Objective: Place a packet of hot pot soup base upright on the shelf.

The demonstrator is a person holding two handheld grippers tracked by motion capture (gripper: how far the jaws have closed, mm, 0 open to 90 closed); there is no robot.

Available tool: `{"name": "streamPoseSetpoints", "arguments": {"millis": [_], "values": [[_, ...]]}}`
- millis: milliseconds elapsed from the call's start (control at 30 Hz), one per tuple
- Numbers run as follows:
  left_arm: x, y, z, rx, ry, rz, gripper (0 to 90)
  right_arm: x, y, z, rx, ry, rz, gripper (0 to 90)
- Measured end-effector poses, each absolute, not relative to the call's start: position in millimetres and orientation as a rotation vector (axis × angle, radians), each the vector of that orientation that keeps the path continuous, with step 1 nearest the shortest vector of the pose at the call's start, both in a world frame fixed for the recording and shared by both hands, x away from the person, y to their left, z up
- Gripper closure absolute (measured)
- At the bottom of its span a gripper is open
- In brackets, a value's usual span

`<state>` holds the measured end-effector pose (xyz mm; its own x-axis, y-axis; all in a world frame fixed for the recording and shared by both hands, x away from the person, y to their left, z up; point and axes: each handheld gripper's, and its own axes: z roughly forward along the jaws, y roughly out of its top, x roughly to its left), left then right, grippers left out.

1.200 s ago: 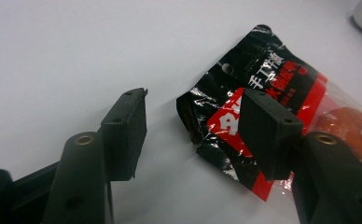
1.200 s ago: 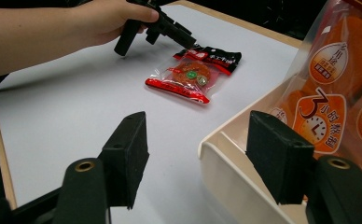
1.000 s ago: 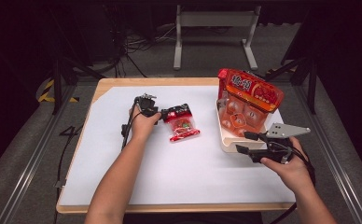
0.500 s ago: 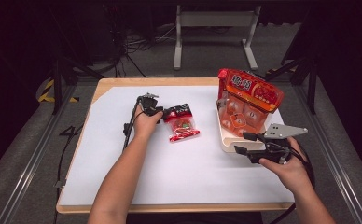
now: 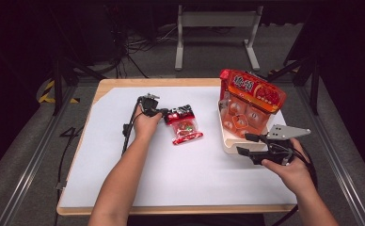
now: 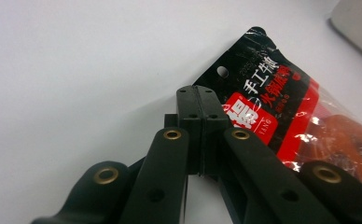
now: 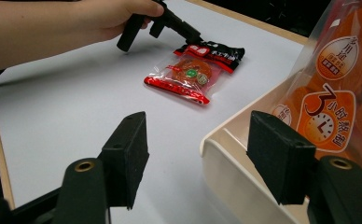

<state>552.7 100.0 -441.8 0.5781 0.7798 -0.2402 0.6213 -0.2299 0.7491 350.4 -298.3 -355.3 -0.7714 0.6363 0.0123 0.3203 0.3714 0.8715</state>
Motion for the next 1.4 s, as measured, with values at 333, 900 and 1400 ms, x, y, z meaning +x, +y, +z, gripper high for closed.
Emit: {"name": "streamPoseSetpoints", "arguments": {"millis": [333,900,1400], "values": [[531.2,103.3,-413.0,1.875,1.012,0.280,90.0,351.7,-293.9,-352.3,0.826,2.311,1.365,40.1],[481.6,103.3,-377.1,1.773,0.793,0.286,90.0,356.0,-285.6,-342.6,0.794,2.308,1.383,41.6],[442.0,87.0,-351.2,1.766,0.615,0.315,90.0,364.5,-273.0,-339.1,0.762,2.319,1.394,43.0]]}}
